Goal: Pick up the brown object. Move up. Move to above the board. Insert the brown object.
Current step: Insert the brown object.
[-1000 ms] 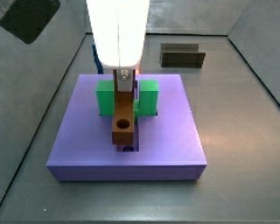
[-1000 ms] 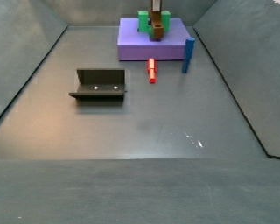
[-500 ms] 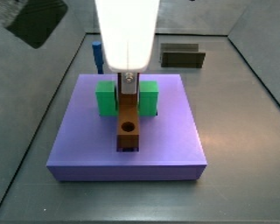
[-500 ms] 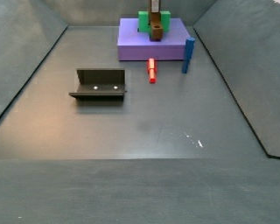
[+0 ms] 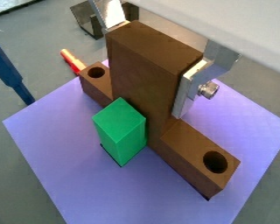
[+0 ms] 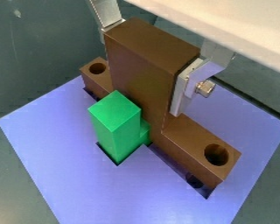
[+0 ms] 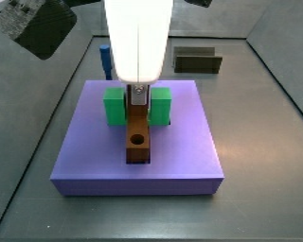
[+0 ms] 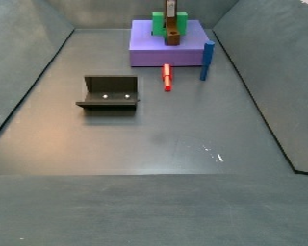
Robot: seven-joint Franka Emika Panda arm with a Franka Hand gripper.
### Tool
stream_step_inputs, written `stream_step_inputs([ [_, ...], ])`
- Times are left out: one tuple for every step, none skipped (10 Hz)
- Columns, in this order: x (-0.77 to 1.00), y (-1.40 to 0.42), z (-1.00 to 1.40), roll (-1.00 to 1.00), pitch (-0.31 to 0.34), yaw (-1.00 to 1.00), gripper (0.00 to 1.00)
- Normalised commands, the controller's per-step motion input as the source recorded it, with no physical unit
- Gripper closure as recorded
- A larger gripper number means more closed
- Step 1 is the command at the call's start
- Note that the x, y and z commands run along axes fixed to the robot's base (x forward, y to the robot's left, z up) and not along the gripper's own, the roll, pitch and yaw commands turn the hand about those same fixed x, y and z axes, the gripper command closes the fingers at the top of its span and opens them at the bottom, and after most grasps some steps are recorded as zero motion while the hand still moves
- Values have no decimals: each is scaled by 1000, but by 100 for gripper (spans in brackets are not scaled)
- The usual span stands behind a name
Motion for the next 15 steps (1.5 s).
stream_step_inputs([
  [146, 0, -63, 114, 0, 0, 100],
  [226, 0, -6, 126, 0, 0, 100],
  [257, 0, 0, 141, 0, 0, 100],
  [237, 0, 0, 157, 0, -11, 100],
  [140, 0, -60, 160, 0, 0, 100],
  [0, 0, -134, 146, 0, 0, 100],
  [-77, 0, -143, 126, 0, 0, 100],
  [-89, -66, -129, 79, 0, 0, 100],
  [-97, -129, -117, 73, 0, 0, 100],
  [-126, -200, -97, 83, 0, 0, 100],
  [-54, -191, -51, 76, 0, -23, 100],
  [0, -117, -43, 80, 0, -103, 100],
  [3, -34, -100, 116, 0, -71, 100],
  [23, 0, -134, 149, 0, -54, 100],
  [-31, 60, -131, 74, 0, -54, 100],
])
